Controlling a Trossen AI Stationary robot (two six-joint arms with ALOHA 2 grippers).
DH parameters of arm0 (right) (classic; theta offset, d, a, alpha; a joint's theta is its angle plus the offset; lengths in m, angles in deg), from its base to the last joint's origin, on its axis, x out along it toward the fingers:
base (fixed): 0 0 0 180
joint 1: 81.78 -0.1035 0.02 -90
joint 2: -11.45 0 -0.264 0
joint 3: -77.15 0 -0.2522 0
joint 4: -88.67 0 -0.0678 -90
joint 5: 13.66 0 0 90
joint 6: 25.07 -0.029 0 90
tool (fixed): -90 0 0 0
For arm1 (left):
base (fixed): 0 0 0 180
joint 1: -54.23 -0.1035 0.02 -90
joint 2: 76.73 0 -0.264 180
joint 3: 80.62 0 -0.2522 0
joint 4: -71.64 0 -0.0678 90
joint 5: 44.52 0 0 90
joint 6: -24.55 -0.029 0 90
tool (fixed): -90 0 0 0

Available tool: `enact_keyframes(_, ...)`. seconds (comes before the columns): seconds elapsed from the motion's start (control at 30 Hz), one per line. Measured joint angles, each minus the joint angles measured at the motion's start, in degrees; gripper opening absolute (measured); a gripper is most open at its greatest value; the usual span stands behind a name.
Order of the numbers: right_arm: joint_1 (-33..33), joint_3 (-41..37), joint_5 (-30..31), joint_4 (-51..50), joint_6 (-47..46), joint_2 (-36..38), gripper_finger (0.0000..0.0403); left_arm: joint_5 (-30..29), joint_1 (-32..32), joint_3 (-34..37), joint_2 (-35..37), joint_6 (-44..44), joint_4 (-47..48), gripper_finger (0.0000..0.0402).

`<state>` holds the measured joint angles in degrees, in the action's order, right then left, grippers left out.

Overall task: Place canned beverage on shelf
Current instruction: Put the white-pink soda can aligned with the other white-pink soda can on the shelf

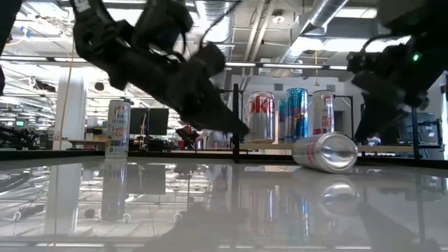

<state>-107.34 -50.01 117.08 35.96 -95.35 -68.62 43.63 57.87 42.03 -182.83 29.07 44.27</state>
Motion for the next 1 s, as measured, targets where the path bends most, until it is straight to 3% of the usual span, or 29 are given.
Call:
enact_keyframes(0.2,2.04,-3.90,3.91,7.07,-0.20,0.13,0.0018,-0.68,-0.15,-6.07,-8.90,-2.16,1.73,0.0000)
enact_keyframes(0.37,3.28,-8.50,5.93,18.65,1.46,0.10,0.0018,-2.53,-0.19,-11.50,-12.91,-4.66,5.08,0.0000)
enact_keyframes(0.57,4.41,-13.60,5.90,32.28,4.96,0.10,0.0018,-3.12,-0.26,-14.04,-12.68,-7.93,13.49,0.0000)
enact_keyframes(0.8,4.41,-14.18,5.90,42.50,10.54,0.10,0.0018,-3.38,-0.26,-14.47,-12.57,-8.60,14.88,0.0000)
enact_keyframes(1.0,4.40,-14.18,5.86,45.51,12.15,0.09,0.0018,-3.40,-0.26,-14.45,-12.59,-8.62,14.97,0.0000)
